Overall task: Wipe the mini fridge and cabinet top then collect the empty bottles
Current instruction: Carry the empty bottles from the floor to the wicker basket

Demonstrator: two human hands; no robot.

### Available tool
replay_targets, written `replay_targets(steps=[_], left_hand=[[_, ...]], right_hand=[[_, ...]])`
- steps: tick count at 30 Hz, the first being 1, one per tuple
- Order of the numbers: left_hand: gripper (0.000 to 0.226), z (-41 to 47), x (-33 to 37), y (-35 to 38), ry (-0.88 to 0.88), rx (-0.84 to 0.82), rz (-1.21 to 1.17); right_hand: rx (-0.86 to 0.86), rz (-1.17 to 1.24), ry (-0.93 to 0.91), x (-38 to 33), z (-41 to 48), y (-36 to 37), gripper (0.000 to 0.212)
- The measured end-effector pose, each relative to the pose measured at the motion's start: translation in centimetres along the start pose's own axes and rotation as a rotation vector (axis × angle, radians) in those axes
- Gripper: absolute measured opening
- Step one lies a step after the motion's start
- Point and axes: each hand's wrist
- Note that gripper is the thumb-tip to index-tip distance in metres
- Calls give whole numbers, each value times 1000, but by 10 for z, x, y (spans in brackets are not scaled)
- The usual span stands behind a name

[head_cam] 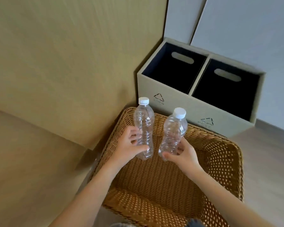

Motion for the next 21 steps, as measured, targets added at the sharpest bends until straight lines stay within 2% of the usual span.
replay_targets(steps=[7, 14, 18, 21], left_hand=[[60, 38, -68, 12, -17, -8, 62], [60, 2, -81, 13, -125, -93, 183], [63, -7, -88, 13, -201, -99, 237], [58, -5, -91, 14, -234, -108, 245]], right_hand=[[-17, -5, 0, 72, 30, 25, 62], [-136, -54, 156, 91, 1, 36, 69], [-198, -159, 208, 97, -4, 40, 62], [-231, -182, 252, 105, -1, 46, 81]])
Point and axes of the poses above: each hand's wrist, its own z-axis towards the middle knuckle, its own y-axis out of the palm, x = y × z, and after that the axes turned 2 degrees about x, right-handed
